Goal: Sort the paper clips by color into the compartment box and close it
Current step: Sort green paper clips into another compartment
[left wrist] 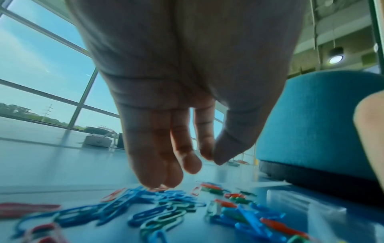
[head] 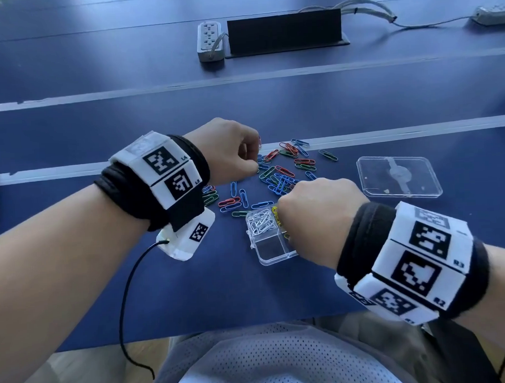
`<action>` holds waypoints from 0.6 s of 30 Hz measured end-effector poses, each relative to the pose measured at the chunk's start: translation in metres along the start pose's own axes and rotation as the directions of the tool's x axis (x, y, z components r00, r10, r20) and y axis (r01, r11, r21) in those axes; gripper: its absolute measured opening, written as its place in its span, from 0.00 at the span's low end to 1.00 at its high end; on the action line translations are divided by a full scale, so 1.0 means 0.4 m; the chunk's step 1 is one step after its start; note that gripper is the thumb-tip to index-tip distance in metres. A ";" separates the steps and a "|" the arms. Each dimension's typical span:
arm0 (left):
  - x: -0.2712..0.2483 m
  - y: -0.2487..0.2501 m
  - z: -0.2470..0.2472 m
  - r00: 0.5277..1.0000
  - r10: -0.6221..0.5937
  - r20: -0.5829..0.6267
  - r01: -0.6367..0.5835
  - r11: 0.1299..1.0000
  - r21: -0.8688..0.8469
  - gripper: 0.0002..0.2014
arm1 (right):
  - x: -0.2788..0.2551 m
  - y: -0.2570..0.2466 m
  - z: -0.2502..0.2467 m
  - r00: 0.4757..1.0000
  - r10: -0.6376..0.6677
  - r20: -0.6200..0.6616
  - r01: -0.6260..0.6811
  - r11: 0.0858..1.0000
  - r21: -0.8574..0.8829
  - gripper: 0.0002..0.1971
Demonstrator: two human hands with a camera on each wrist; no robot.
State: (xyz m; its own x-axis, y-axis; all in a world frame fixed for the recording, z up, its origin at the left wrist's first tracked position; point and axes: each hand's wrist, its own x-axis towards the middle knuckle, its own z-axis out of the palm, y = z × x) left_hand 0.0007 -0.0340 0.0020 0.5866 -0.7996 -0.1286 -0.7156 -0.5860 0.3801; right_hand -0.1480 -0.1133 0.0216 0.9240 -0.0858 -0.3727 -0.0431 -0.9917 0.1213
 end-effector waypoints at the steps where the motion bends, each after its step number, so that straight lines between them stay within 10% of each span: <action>1: -0.004 0.008 -0.002 1.000 0.006 -0.003 -0.006 1.000 -0.009 0.04 | 0.002 0.001 0.000 1.000 0.005 0.003 -0.005 1.000 0.008 0.18; 10: -0.004 -0.008 0.017 0.985 -0.169 -0.020 0.136 0.857 -0.498 0.18 | -0.013 -0.005 -0.005 0.999 -0.038 -0.028 0.037 0.999 -0.027 0.16; 18: -0.004 -0.036 0.017 0.966 -0.253 0.062 0.259 0.916 -0.305 0.15 | -0.013 -0.006 0.004 0.998 -0.048 -0.038 0.047 0.999 -0.018 0.16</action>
State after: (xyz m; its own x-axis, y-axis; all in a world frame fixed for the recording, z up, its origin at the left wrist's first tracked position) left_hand 0.0076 -0.0252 -0.0094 0.7238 -0.6321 -0.2768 -0.3880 -0.7045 0.5942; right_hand -0.1535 -0.1108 0.0217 0.9389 -0.0343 -0.3424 0.0077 -0.9927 0.1204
